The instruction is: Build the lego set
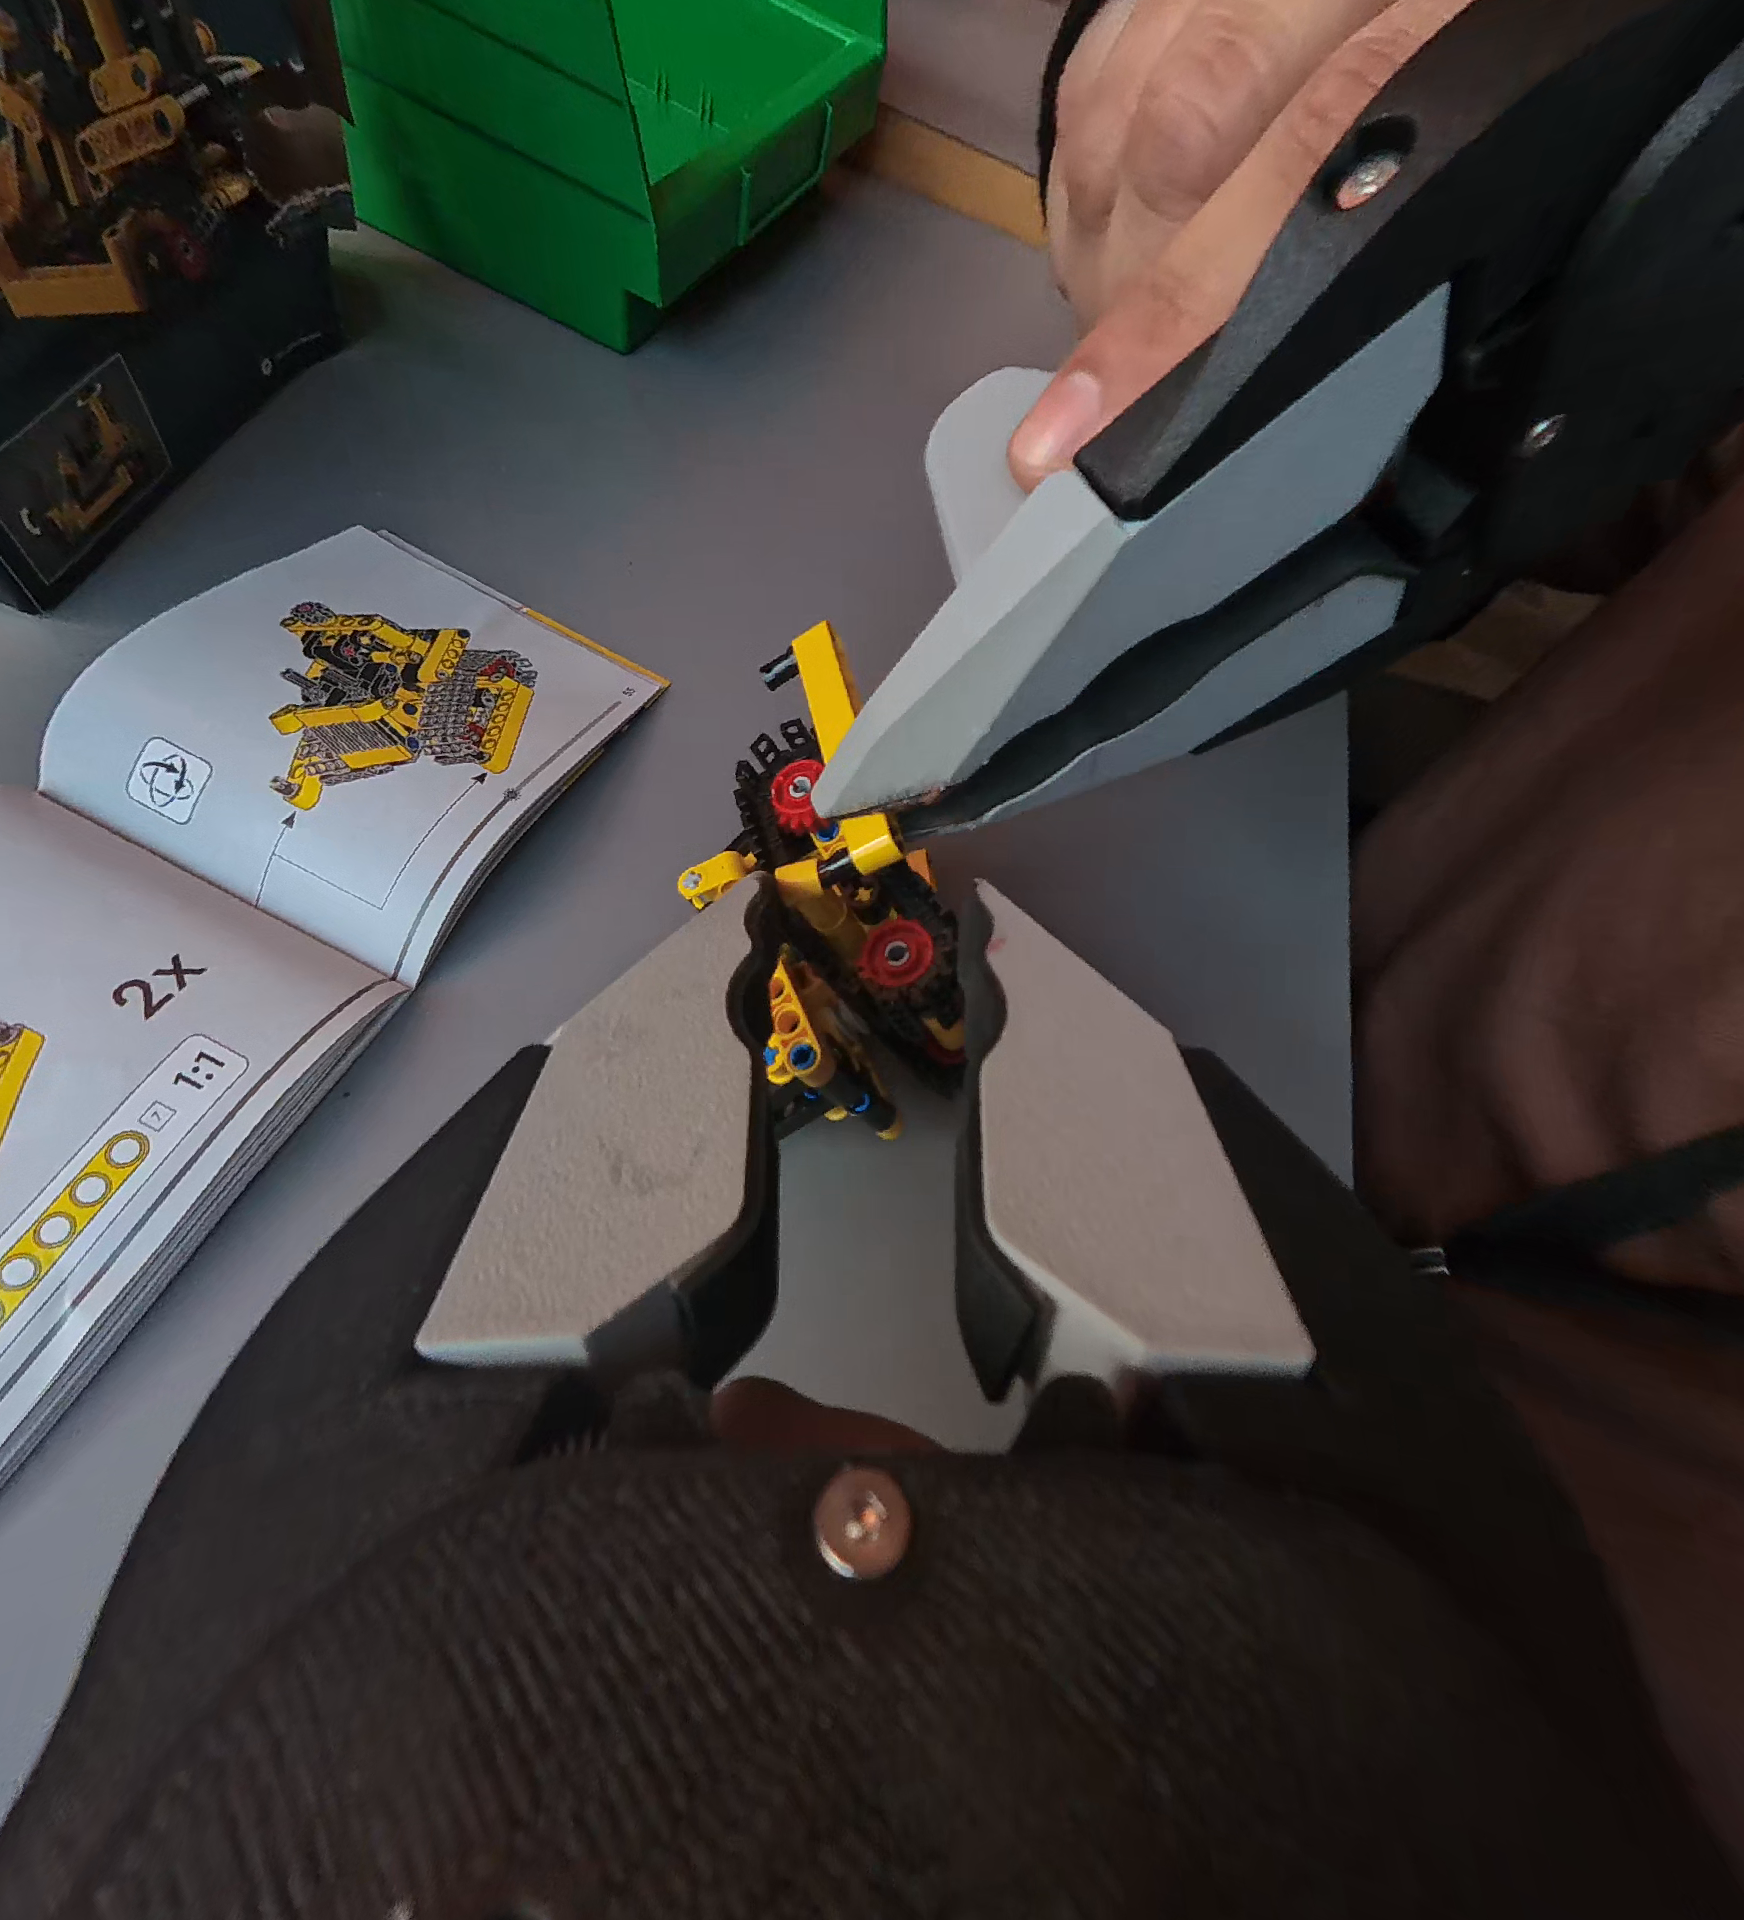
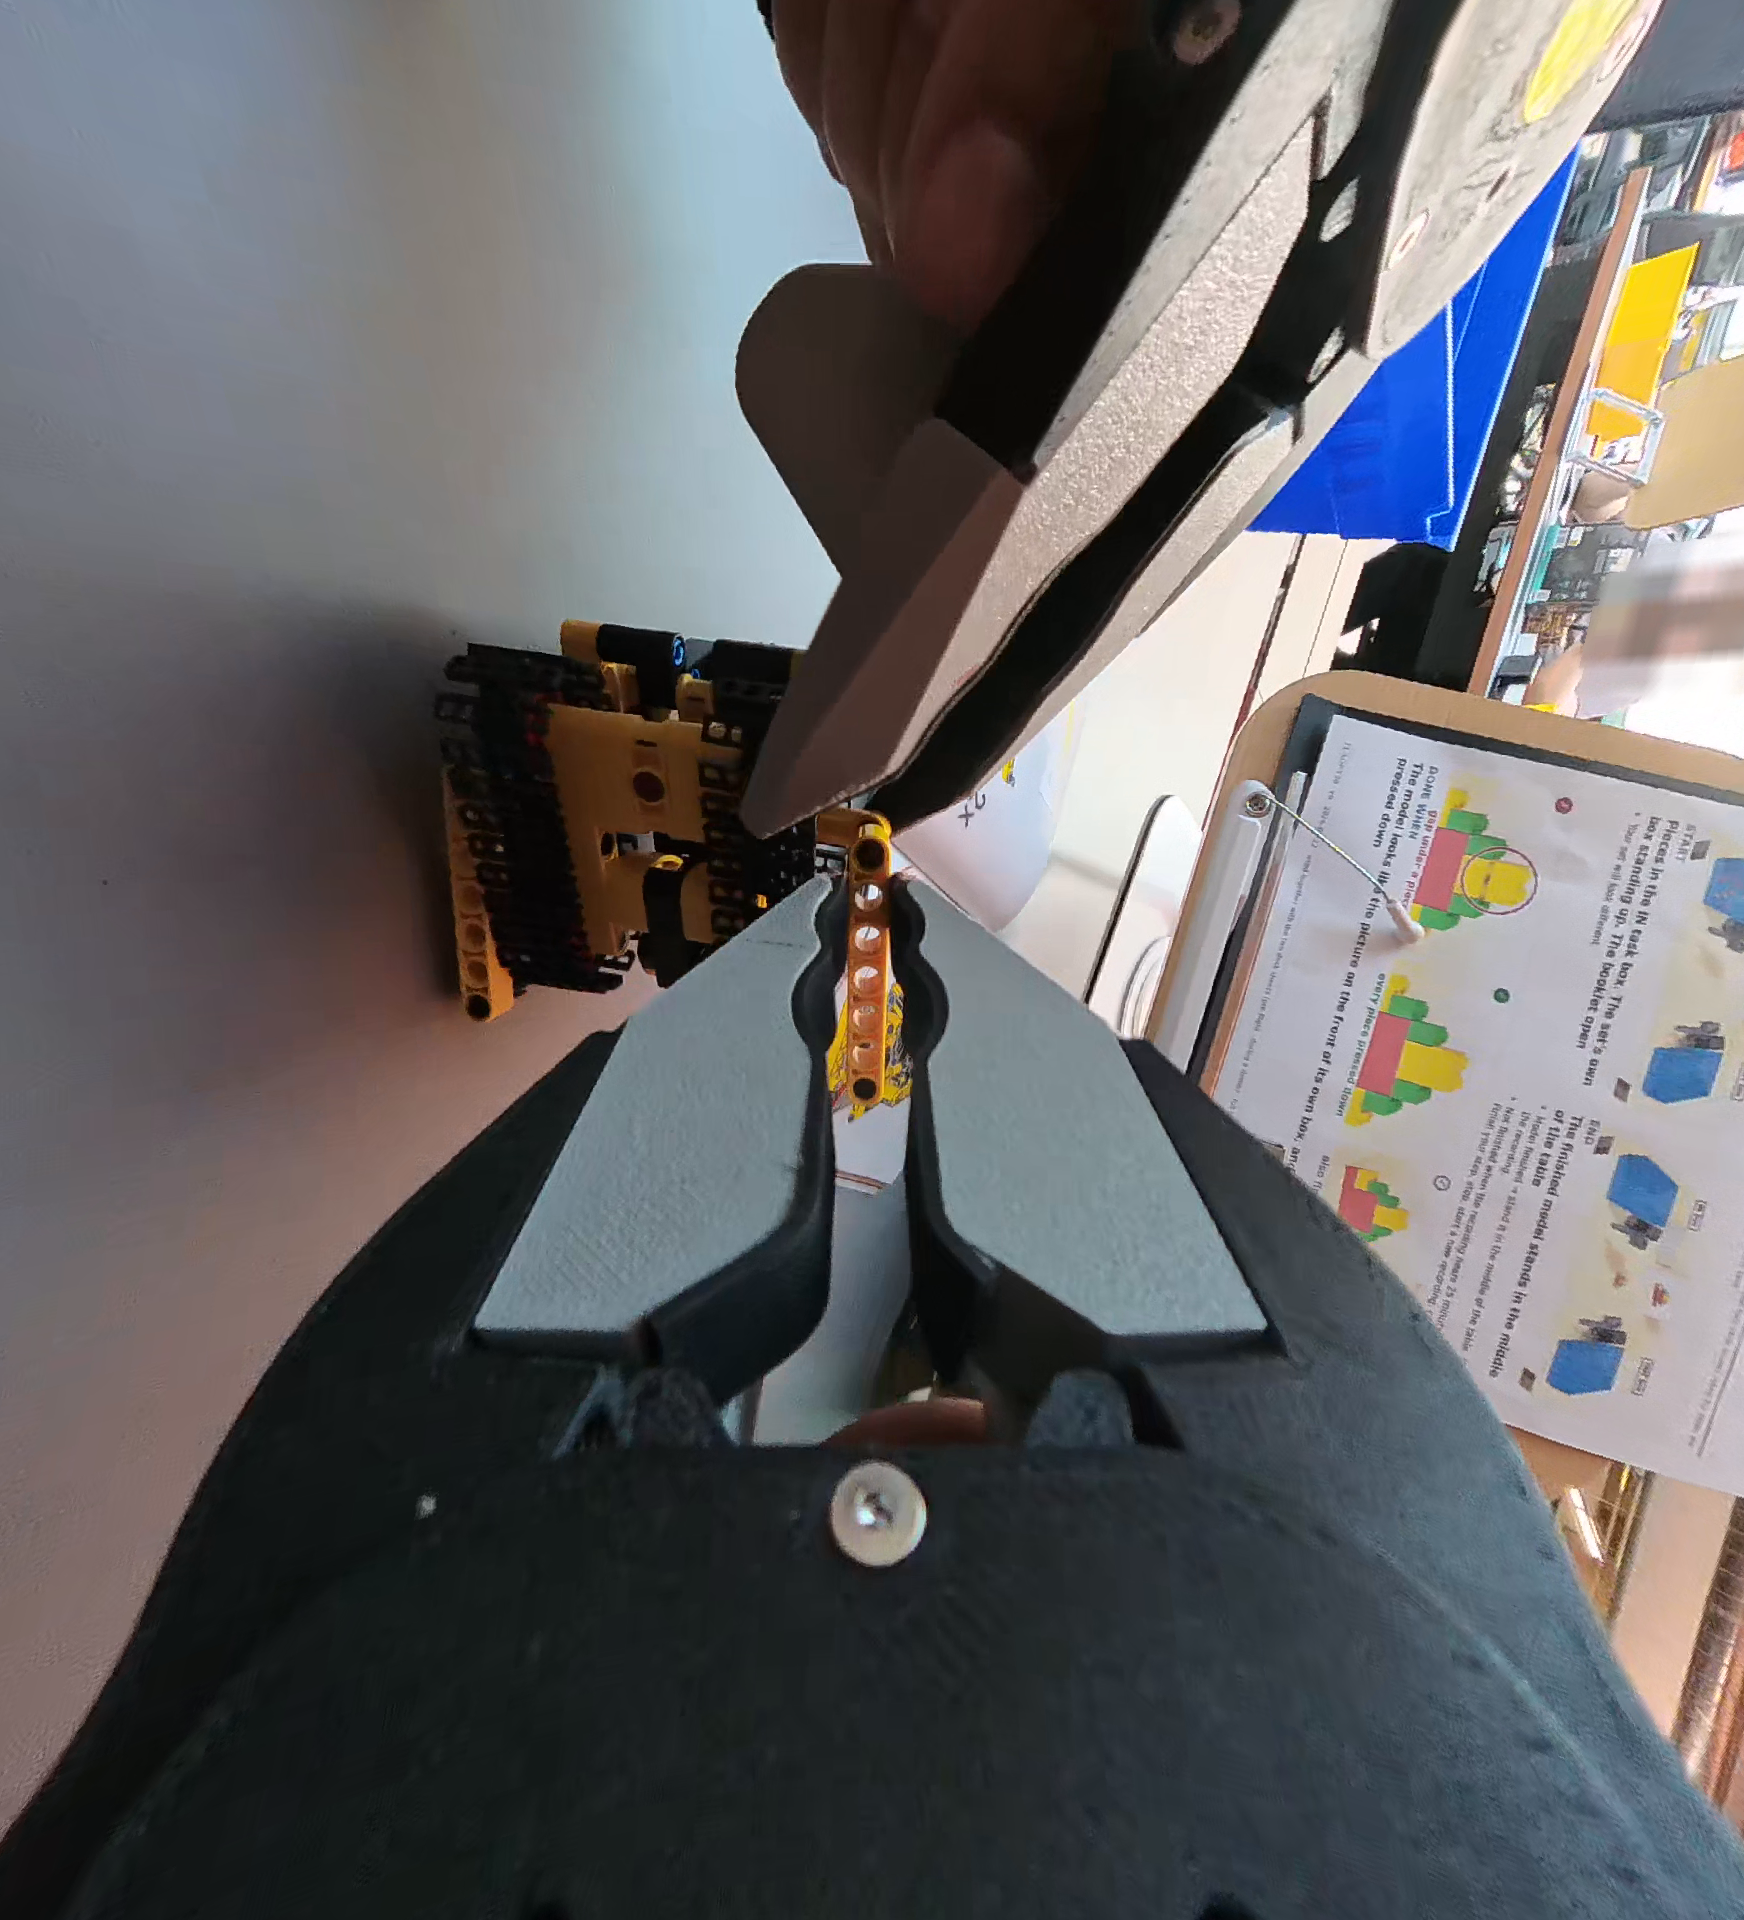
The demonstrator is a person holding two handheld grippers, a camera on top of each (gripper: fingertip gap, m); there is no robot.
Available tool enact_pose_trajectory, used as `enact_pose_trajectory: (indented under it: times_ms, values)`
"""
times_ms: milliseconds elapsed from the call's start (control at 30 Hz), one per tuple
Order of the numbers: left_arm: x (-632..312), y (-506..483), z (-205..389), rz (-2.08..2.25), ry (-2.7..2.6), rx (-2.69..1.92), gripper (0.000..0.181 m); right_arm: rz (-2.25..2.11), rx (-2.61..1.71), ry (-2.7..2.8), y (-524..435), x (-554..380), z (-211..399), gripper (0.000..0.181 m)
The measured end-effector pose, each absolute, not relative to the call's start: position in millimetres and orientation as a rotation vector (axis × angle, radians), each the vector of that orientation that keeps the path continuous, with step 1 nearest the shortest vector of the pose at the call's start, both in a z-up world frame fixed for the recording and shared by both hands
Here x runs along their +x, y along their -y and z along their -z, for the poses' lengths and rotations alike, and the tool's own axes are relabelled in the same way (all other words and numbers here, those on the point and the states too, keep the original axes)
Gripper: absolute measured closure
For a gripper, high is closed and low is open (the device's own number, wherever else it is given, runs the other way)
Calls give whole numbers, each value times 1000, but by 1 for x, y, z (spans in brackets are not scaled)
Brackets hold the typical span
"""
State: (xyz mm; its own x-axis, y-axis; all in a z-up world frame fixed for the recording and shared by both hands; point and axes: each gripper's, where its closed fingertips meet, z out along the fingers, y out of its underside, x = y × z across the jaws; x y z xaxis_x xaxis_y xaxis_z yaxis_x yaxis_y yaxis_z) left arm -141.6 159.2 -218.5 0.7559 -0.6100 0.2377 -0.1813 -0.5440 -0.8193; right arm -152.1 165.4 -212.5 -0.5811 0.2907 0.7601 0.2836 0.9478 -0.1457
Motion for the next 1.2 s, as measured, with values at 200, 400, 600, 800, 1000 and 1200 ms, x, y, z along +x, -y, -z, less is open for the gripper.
enact_pose_trajectory:
  times_ms: [200,400,600,800,1000,1200]
  values:
    - [-142,-158,218,669,-577,-2101,151,52,-398,2256,-165,-151,213,177]
    - [-142,-159,217,644,-566,-2106,151,97,-419,2348,-165,-151,214,177]
    - [-142,-160,218,608,-544,-2107,152,221,-476,2343,-171,-152,216,177]
    - [-140,-159,216,668,-508,-2096,155,307,-488,2306,-166,-149,215,176]
    - [-139,-159,215,694,-495,-2081,161,288,-513,2312,-164,-148,216,176]
    - [-138,-159,214,755,-468,-2077,161,287,-537,2300,-165,-146,216,177]
